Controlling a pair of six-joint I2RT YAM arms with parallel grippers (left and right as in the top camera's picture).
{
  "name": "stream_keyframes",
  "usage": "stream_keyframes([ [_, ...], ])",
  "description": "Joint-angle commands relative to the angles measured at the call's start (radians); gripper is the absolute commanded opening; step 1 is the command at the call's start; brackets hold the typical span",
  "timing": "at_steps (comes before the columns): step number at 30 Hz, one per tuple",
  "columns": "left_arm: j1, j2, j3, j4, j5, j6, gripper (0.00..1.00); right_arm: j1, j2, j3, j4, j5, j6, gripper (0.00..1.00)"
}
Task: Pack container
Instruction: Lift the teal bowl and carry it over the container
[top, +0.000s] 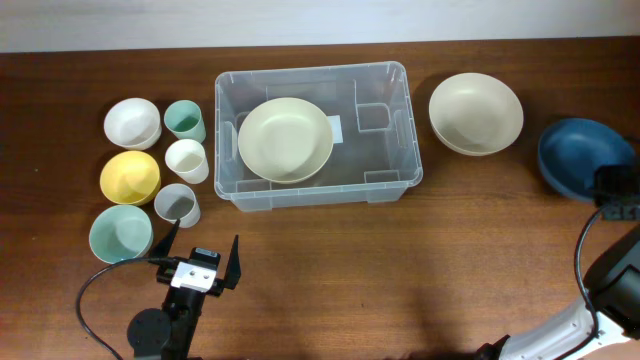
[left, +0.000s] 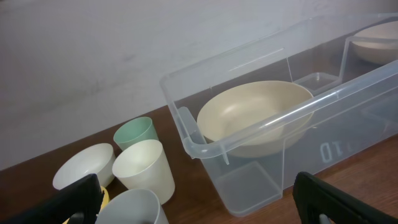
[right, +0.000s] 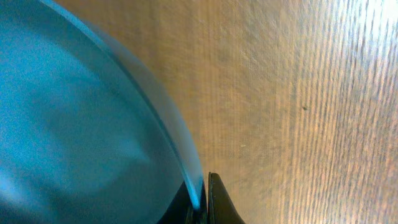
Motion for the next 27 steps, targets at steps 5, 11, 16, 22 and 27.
stream_keyframes([
  [5, 0.007, -0.003, -0.007, -0.001, 0.015, -0.011, 1.0, 0.016, -0.17, 0.172, -0.041, -0.163, -0.153, 0.04],
  [11, 0.007, -0.003, -0.007, -0.001, 0.015, -0.011, 1.0, 0.113, -0.29, 0.229, -0.094, -0.248, -0.247, 0.04],
  [16, 0.007, -0.003, -0.007, -0.001, 0.015, -0.011, 1.0, 0.248, -0.359, 0.229, -0.092, -0.409, -0.274, 0.04],
  [22, 0.007, -0.003, -0.007, -0.001, 0.015, -0.011, 1.0, 0.493, -0.359, 0.228, -0.087, -0.489, -0.312, 0.04],
  [27, 0.007, -0.003, -0.007, -0.001, 0.015, -0.011, 1.0, 0.724, -0.34, 0.228, -0.047, -0.437, -0.325, 0.04],
])
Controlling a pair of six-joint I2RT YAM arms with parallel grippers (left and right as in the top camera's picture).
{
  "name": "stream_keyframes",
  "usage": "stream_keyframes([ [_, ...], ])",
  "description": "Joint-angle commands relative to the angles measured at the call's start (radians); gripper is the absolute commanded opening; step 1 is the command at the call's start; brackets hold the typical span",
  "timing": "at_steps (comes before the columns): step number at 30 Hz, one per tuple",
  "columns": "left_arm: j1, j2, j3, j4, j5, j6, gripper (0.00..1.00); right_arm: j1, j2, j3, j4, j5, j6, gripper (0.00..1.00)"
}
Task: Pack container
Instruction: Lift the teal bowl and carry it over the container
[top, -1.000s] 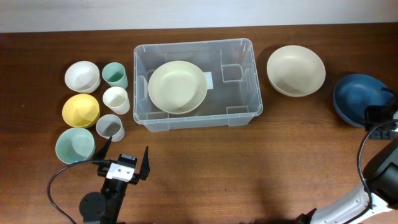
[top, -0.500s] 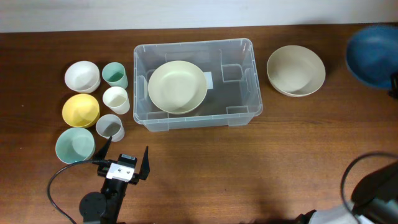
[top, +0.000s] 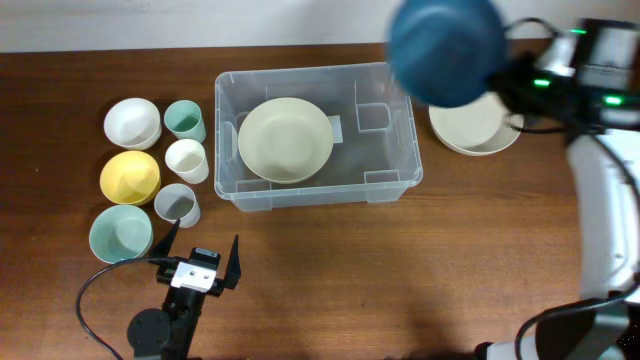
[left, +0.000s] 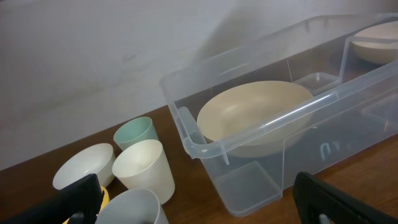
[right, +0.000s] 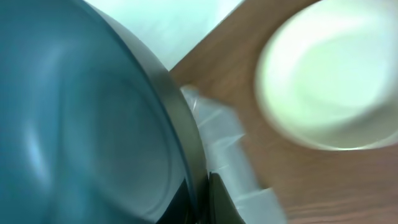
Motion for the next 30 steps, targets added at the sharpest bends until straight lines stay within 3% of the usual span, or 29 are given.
stream_keyframes([
  [1, 0.007, -0.003, -0.007, 0.0, 0.015, -0.011, 1.0, 0.14, 0.015, 0.018, 0.023, 0.028, -0.023, 0.04],
  [7, 0.007, -0.003, -0.007, 0.0, 0.015, -0.011, 1.0, 0.364, 0.1, 0.018, 0.079, 0.094, -0.008, 0.04],
  [11, 0.007, -0.003, -0.007, 0.0, 0.015, -0.011, 1.0, 0.439, 0.169, 0.018, 0.118, 0.134, 0.037, 0.04],
  [30, 0.007, -0.003, -0.007, 0.0, 0.015, -0.011, 1.0, 0.472, 0.424, 0.018, 0.207, 0.124, 0.033, 0.04],
])
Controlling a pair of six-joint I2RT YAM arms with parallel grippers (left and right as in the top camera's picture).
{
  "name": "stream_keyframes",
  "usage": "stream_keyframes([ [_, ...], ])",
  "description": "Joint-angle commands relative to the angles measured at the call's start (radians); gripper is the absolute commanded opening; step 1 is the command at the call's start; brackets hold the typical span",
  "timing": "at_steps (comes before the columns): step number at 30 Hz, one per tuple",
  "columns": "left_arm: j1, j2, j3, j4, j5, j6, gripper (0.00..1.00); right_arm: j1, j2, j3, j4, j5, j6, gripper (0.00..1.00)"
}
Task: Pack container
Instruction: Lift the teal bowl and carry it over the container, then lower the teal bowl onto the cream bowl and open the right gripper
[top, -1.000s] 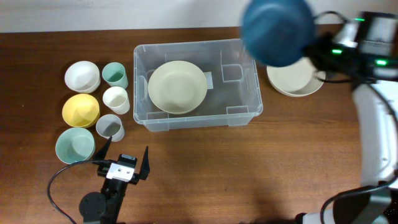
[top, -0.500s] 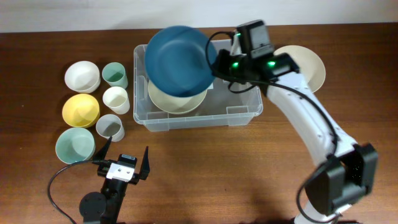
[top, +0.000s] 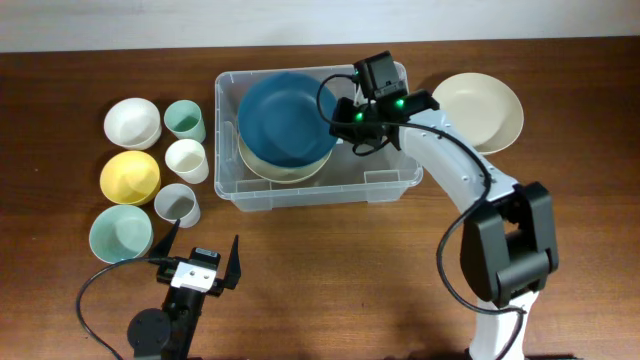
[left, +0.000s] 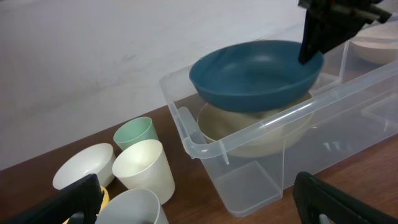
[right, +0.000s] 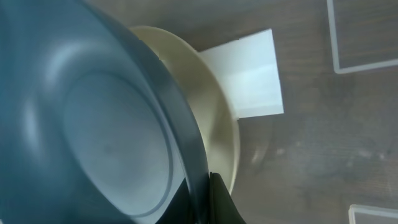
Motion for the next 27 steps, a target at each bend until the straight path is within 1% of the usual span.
stream_keyframes([
  [1, 0.007, -0.003, -0.007, 0.0, 0.015, -0.01, 1.0, 0.006, 0.005, 0.018, 0.013, -0.001, 0.004, 0.04],
  [14, 0.007, -0.003, -0.007, 0.0, 0.015, -0.01, 1.0, 0.025, 0.009, 0.016, 0.002, 0.003, 0.0, 0.04],
  [27, 0.007, -0.003, -0.007, 0.0, 0.015, -0.01, 1.0, 0.038, 0.011, 0.016, 0.001, 0.054, 0.0, 0.04],
])
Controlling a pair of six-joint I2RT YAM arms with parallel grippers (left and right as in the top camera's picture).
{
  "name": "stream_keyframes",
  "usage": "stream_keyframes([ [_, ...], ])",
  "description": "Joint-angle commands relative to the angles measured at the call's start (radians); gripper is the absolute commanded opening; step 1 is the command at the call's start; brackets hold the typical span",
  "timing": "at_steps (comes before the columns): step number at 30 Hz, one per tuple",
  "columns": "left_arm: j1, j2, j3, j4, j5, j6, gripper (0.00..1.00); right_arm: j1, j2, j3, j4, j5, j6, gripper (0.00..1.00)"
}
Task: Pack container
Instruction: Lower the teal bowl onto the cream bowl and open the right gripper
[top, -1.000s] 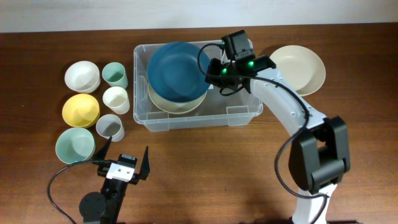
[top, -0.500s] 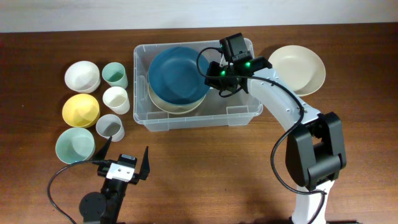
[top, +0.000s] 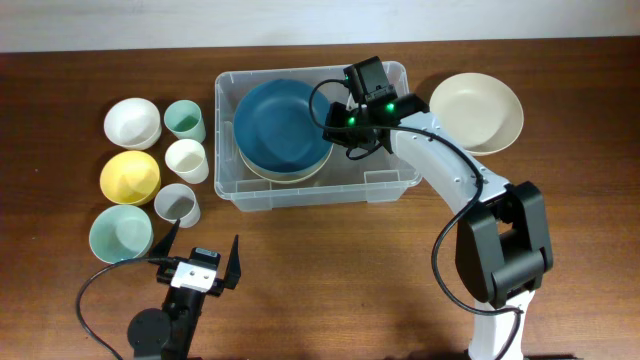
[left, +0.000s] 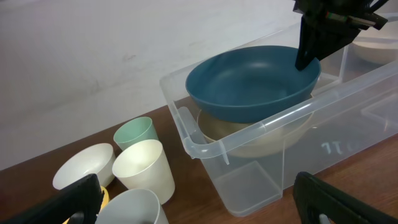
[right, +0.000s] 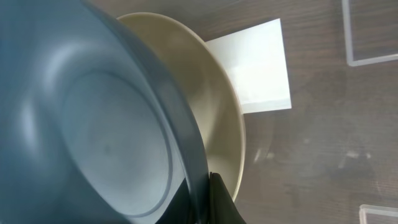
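The clear plastic container (top: 392, 176) stands at the table's back middle. Inside it, a cream bowl (top: 285, 174) lies on the left, and the blue bowl (top: 280, 125) sits low over it, nearly nested. My right gripper (top: 333, 128) is shut on the blue bowl's right rim; in the right wrist view the rim (right: 186, 143) is pinched by my right gripper (right: 205, 186) above the cream bowl (right: 217, 106). My left gripper (top: 198, 258) rests open near the front left edge, holding nothing. A second cream bowl (top: 476, 112) lies right of the container.
Left of the container stand a white bowl (top: 132, 122), a yellow bowl (top: 130, 176), a pale green bowl (top: 120, 233), a green cup (top: 185, 120), a white cup (top: 187, 160) and a grey cup (top: 177, 204). A white label (right: 255, 68) lies under the container floor.
The blue bowl has sunk lower and a little left, closer onto the cream bowl inside the container. My right gripper stays shut on its rim. The left arm has not moved.
My right gripper was shut on the blue bowl's rim at the table's far right. Then it held the bowl high over the container's right end. Then the bowl hung over the cream bowl inside, and now sits lower on it.
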Motion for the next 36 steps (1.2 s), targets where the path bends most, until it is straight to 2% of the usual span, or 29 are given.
stream_keyframes([
  [1, 0.007, -0.003, -0.007, -0.001, 0.015, -0.011, 1.0, 0.005, 0.005, 0.016, 0.002, 0.015, 0.001, 0.04],
  [36, 0.007, -0.003, -0.007, -0.001, 0.015, -0.011, 1.0, 0.006, 0.017, 0.016, -0.005, 0.007, 0.001, 0.05],
])
